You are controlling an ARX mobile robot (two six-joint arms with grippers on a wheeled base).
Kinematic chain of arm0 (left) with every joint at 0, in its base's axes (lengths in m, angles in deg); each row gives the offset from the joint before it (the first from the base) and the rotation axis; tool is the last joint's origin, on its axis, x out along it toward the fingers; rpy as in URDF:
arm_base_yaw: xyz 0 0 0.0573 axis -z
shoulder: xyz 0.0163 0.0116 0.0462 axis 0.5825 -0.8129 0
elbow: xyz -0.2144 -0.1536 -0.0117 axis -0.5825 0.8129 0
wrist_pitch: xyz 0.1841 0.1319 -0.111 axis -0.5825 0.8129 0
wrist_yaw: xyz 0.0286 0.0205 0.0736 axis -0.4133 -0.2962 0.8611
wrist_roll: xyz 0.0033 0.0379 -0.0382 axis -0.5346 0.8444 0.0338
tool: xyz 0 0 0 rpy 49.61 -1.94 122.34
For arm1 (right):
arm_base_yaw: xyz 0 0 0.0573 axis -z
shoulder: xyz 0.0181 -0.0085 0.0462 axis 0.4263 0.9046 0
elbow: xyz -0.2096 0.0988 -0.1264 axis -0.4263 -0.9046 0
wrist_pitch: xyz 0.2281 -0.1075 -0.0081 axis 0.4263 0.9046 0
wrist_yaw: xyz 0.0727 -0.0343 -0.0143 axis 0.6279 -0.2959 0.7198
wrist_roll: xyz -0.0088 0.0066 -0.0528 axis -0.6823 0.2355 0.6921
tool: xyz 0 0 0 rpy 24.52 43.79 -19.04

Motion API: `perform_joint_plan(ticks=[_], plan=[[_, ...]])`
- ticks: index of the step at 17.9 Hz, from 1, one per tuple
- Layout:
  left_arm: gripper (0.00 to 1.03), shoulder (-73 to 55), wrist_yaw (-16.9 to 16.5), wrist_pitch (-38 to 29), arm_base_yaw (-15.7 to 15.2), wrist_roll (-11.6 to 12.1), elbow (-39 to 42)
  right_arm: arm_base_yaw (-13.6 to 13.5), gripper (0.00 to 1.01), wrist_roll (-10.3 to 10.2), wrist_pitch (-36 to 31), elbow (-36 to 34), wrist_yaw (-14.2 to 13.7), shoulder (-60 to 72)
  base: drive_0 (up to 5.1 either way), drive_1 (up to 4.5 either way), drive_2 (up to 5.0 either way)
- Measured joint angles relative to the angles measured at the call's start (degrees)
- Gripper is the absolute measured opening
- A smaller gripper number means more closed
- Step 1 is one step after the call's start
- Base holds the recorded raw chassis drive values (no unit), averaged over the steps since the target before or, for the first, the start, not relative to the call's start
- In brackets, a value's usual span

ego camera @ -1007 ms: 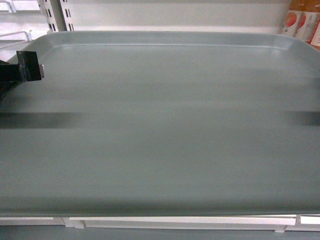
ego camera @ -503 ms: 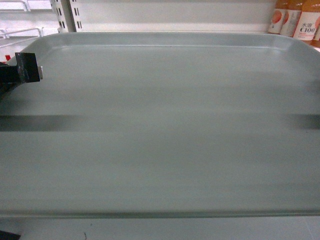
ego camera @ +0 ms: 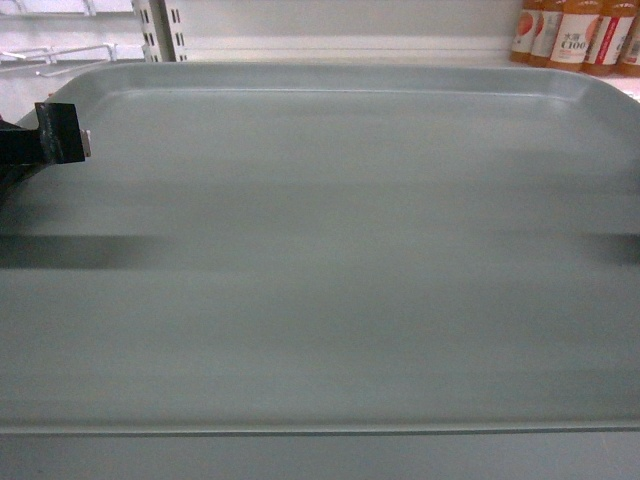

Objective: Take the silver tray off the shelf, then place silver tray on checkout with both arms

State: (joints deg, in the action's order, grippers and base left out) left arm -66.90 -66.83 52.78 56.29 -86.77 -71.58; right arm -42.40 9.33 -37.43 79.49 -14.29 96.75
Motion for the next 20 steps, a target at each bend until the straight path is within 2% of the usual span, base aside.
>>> perform_joint_plan(ticks=[20], plan=[[0.04, 0.1, 0.0, -0.2, -0.1, 0.0, 0.1, 0.0, 0.03, 0.0, -0.4, 0.0, -0.1, 0.0, 0.1, -4.19, 4.3]])
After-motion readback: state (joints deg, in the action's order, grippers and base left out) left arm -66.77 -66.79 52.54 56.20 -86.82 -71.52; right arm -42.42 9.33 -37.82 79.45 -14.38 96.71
